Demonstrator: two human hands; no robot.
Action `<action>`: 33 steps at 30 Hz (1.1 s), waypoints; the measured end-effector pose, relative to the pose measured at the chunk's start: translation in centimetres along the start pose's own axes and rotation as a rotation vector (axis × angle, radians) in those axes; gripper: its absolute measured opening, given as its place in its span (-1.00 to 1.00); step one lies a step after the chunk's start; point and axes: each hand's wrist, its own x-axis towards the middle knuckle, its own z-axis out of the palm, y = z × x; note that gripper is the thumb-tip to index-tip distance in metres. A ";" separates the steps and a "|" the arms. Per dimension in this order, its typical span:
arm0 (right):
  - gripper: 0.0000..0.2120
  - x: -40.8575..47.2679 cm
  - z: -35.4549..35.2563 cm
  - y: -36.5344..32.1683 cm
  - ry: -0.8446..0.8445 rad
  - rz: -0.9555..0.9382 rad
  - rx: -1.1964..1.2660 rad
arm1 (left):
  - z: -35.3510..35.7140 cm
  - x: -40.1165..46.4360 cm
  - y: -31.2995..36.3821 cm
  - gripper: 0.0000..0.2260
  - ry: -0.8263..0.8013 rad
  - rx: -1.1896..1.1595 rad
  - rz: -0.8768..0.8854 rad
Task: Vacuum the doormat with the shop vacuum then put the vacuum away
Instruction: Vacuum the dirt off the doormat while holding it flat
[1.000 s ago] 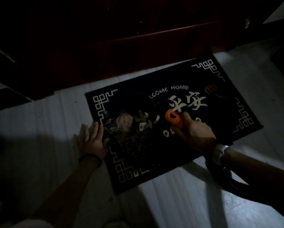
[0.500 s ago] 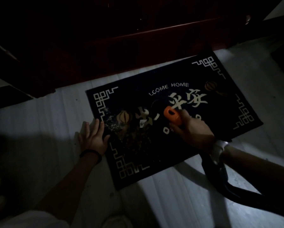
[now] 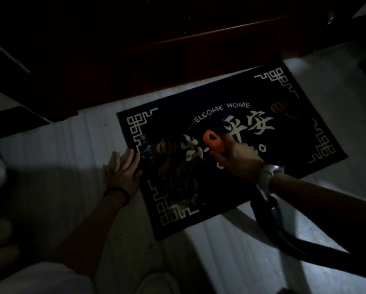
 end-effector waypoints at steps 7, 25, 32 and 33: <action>-0.46 -5.3 1.6 -0.3 -0.123 -0.215 -0.239 | 0.1 0.1 -0.2 -0.51 0.009 -0.047 -0.001; -0.62 3.4 -2.0 -0.5 0.120 0.139 0.043 | 0.5 0.5 -0.2 -0.48 -0.001 0.005 -0.033; -0.49 -1.0 2.3 -4.8 0.005 -0.130 -0.187 | 0.5 0.3 -0.1 -0.44 0.004 -0.022 -0.056; -0.51 -0.5 1.8 -4.8 0.009 -0.132 -0.163 | 0.3 0.2 0.1 -0.43 0.024 -0.018 -0.070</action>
